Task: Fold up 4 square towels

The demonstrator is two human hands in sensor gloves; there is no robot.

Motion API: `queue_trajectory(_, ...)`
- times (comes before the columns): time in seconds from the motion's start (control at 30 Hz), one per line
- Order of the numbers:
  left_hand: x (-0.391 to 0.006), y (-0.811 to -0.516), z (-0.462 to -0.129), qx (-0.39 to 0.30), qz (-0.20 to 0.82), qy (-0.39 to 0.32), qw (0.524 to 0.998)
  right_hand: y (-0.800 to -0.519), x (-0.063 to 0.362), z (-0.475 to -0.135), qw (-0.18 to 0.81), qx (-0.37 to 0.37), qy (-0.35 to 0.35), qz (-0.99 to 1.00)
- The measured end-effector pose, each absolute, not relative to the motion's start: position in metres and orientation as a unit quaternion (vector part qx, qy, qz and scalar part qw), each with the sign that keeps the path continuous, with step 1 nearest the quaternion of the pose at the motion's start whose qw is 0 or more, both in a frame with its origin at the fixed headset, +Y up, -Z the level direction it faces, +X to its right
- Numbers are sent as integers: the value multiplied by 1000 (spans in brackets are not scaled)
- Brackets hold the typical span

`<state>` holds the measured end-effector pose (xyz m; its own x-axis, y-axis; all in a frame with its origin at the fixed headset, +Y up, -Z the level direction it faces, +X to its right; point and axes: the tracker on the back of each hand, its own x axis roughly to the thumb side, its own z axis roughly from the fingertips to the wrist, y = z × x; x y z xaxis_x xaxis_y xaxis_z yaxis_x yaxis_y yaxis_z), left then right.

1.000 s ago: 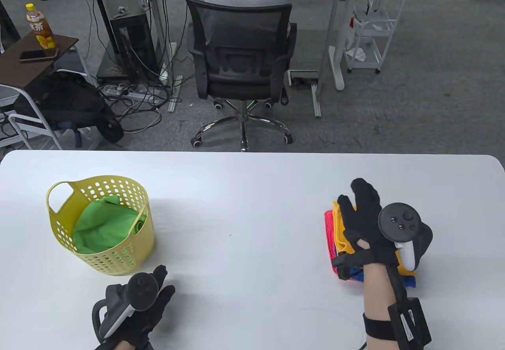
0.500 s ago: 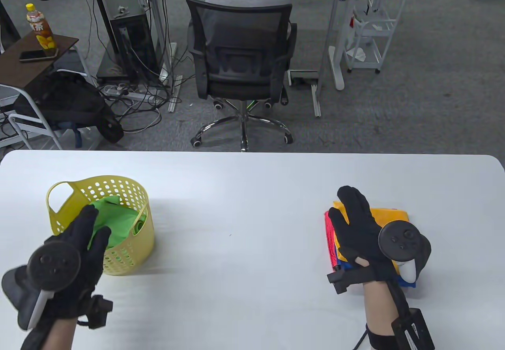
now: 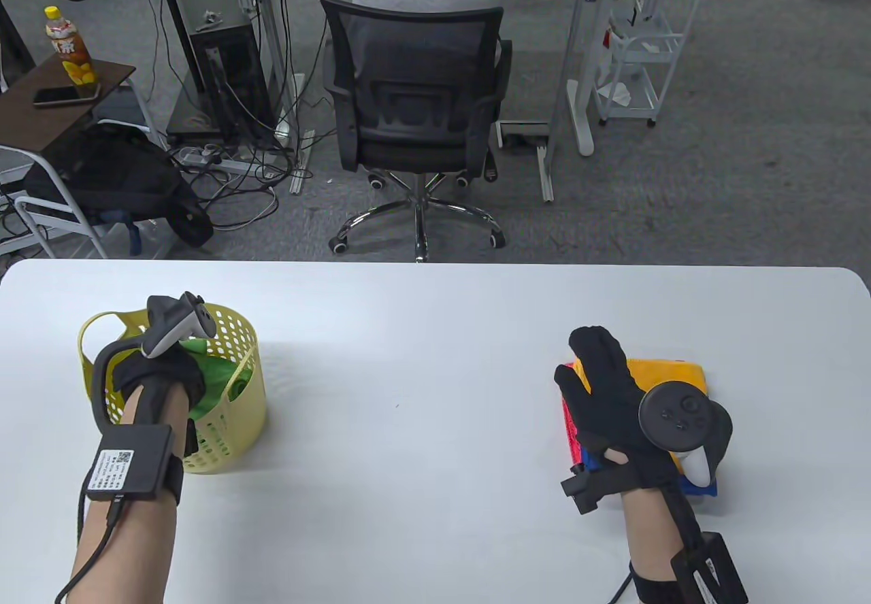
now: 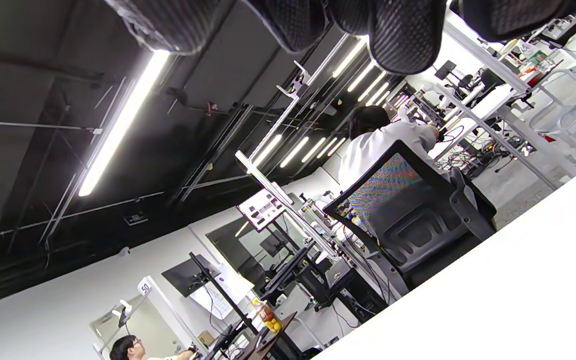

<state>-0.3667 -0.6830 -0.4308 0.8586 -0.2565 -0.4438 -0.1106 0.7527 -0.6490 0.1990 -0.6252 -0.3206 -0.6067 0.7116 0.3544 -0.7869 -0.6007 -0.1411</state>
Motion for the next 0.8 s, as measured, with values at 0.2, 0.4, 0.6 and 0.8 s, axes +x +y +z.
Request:
queue_trajectory(0.2,-377,-712,-429,-382,-46,272,882,-622,185,-315,414,159,-146,884)
queue_trajectory(0.4,-380,-681,-418,-327,50,209,920,-624,184,-316,414,161,-143,885)
queue_trajectory(0.6,-376,-610,-385,-229,141,128,954,-622,186,-316,422,162,-146,880)
queue_trajectory(0.8,-359,-534,-339,-88,222,38,970,-619,183,-312,421,172,-150,878)
